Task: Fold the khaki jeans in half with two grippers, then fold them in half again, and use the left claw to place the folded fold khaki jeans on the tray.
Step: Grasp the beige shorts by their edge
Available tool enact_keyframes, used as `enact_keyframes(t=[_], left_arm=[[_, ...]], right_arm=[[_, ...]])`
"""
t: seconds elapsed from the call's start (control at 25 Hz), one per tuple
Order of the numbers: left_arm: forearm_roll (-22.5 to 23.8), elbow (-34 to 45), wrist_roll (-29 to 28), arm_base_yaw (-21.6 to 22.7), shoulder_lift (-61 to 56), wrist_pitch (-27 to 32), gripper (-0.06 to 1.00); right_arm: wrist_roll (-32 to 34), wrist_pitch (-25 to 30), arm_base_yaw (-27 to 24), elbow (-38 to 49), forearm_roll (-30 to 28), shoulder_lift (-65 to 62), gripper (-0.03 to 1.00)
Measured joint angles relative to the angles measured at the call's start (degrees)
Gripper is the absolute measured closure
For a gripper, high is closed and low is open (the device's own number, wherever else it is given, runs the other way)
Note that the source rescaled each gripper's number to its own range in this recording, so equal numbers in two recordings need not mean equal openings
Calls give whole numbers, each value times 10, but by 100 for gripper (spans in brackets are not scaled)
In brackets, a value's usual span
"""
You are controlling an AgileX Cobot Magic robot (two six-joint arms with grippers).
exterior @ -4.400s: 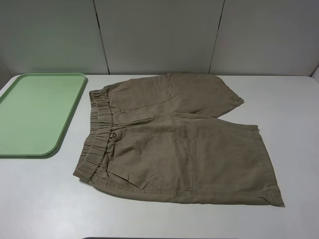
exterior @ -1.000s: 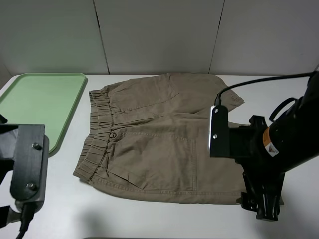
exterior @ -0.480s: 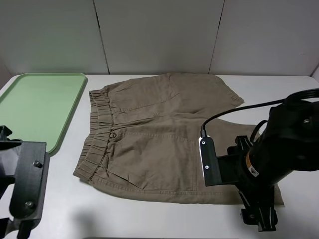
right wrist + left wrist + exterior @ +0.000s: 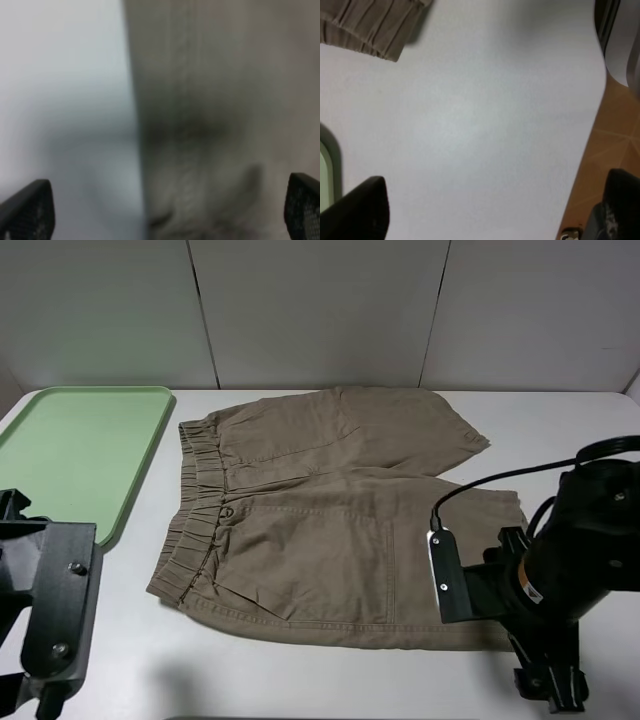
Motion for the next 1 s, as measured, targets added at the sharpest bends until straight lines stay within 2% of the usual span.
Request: enact_keyframes(t=[0.2,0.48,0.76,1.0], left_arm=[[0,0,2,0,0,0,11],[0,0,14,0,0,0,11],[0,0,15,0,0,-5,11],[0,0,31,0,0,-32,12]], right_arm=[[-18,-31,-3,40,-1,-4,-3],[-20,-49,-5,44,-3,-4,-3],[-21,-61,-67,44,-15,-4,-3],[-43,-64,-76,44,-17,9,-3]])
